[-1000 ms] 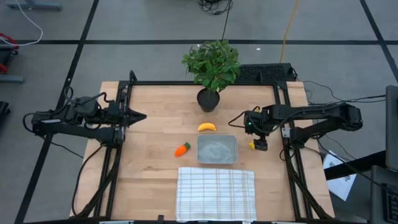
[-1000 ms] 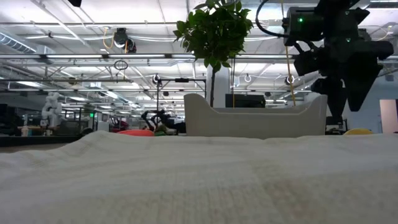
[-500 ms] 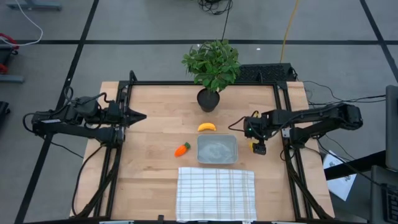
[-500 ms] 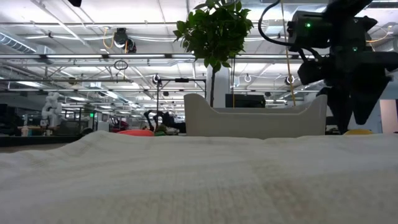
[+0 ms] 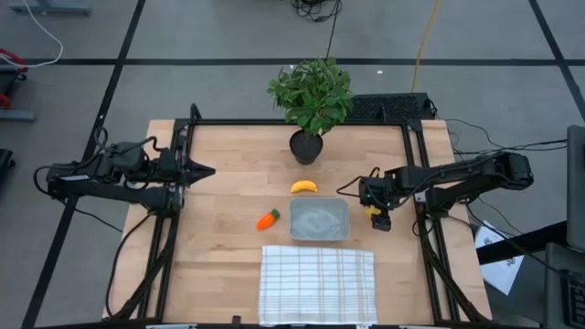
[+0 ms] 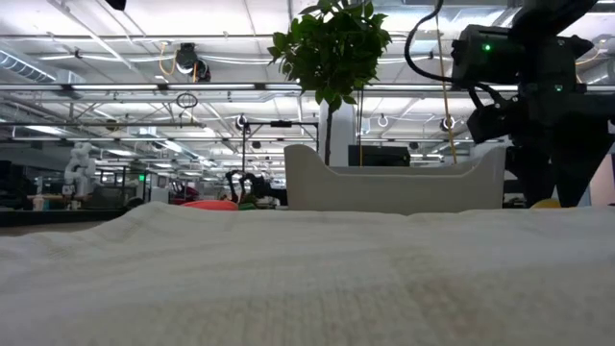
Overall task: Pick and placing Produce into tupperware
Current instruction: Put the yellow lemon into the gray bin
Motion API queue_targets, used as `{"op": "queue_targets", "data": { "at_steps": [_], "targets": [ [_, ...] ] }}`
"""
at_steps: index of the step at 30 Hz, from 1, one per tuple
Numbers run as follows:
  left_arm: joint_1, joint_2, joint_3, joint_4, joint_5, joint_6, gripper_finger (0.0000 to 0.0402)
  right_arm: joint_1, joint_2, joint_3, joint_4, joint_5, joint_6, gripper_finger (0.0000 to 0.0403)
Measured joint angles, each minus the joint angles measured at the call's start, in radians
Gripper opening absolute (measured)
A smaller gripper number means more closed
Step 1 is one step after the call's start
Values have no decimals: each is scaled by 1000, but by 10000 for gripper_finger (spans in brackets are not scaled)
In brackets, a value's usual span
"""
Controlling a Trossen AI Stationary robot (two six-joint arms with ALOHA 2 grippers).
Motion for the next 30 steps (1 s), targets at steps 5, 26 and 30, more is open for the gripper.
{"op": "queue_targets", "data": {
  "at_steps": [5,26,30],
  "targets": [
    [0,0,0,0,0,0,24,0,0,-11,15,1,1,288],
    [0,0,0,0,0,1,24,0,0,-11,21,3,112,267],
    [0,0,0,-8,0,8,24,0,0,-11,18,3,92,267]
  ]
}}
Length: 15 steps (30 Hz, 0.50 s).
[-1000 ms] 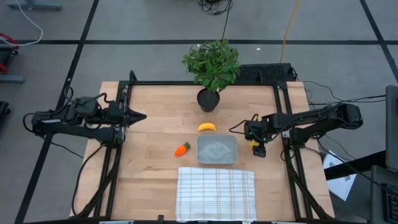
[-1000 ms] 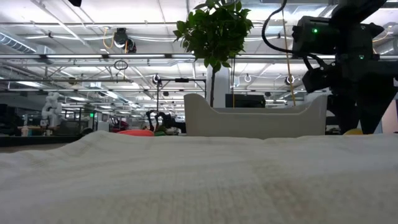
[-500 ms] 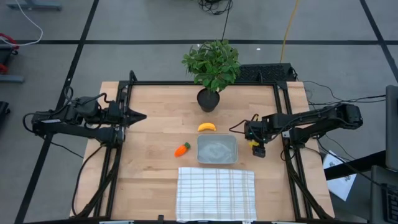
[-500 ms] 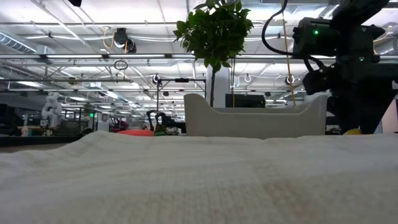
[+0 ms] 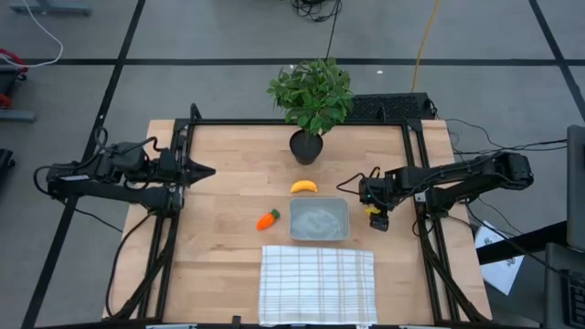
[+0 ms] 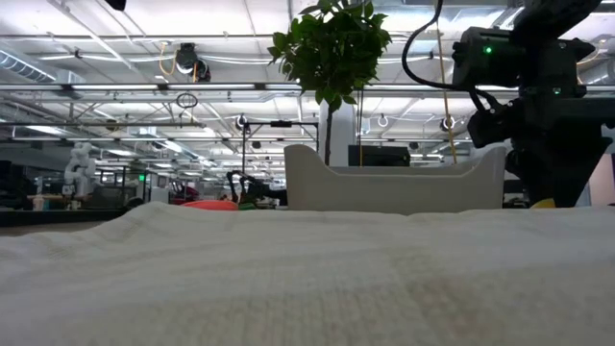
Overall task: Pick and placing Produce into tupperware
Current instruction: Put the yellow lemon into the gray bin
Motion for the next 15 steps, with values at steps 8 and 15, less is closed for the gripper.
{"op": "queue_targets", "data": {
  "at_steps": [8,15],
  "targets": [
    [0,0,0,-15,0,13,24,1,0,0,0,2,54,267],
    [0,0,0,-21,0,19,24,17,15,0,-4,4,123,267]
  ]
}}
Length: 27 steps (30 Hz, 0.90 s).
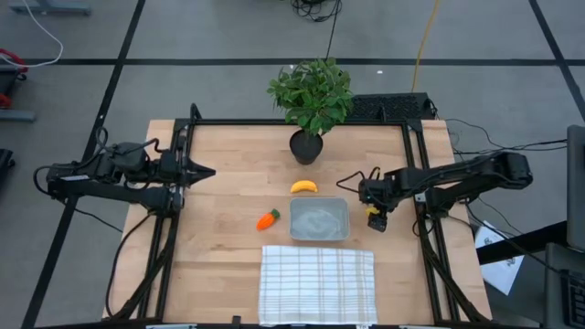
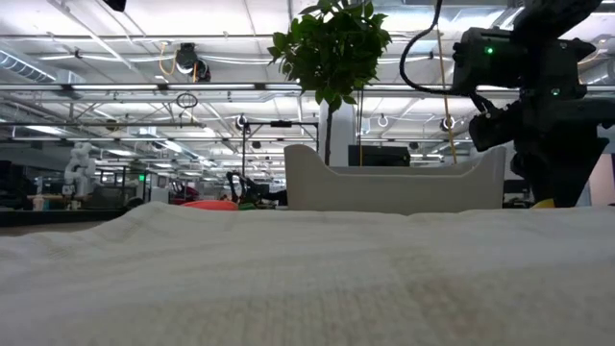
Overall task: Pick and placing Produce into tupperware
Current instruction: Put the yellow lemon into the gray bin
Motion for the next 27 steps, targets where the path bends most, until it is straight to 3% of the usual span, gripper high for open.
{"op": "queue_targets", "data": {
  "at_steps": [18,27],
  "targets": [
    [0,0,0,-15,0,1,24,4,88,0,22,26,69,266],
    [0,0,0,-16,0,0,24,1,89,0,23,26,63,212]
  ]
}}
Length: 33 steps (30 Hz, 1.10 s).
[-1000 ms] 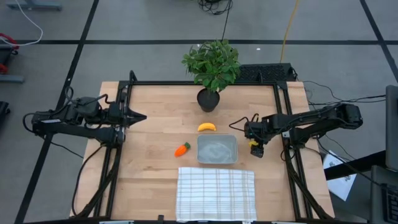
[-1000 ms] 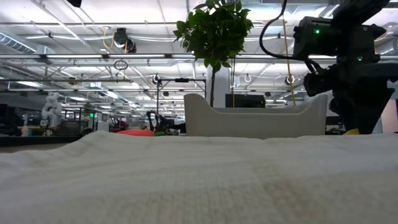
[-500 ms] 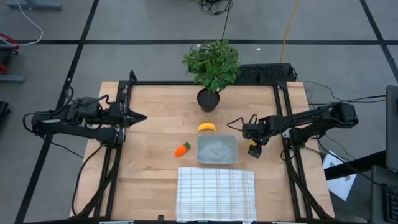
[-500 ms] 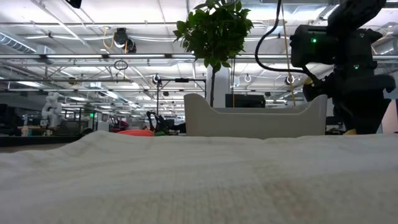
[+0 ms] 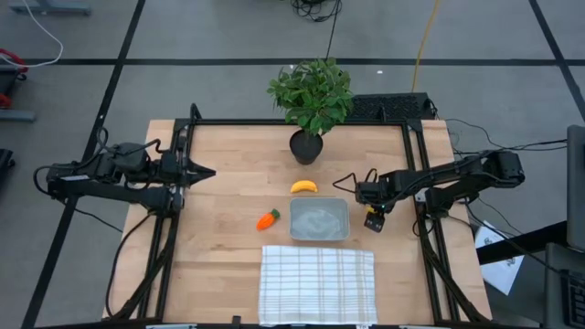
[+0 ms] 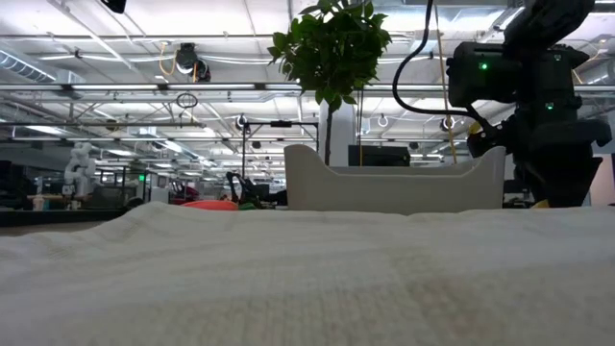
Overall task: Pick and placing Produce into tupperware
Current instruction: Put the yellow lemon into the gray bin
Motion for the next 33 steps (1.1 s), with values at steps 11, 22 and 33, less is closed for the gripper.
{"op": "queue_targets", "data": {
  "at_steps": [11,22,33],
  "targets": [
    [0,0,0,0,0,-1,24,-15,0,1,0,0,-4,219],
    [0,0,0,0,0,-1,24,-15,0,91,-68,-3,-35,194],
    [0,0,0,0,0,-1,24,-15,0,258,-207,-4,-64,195]
  ]
}}
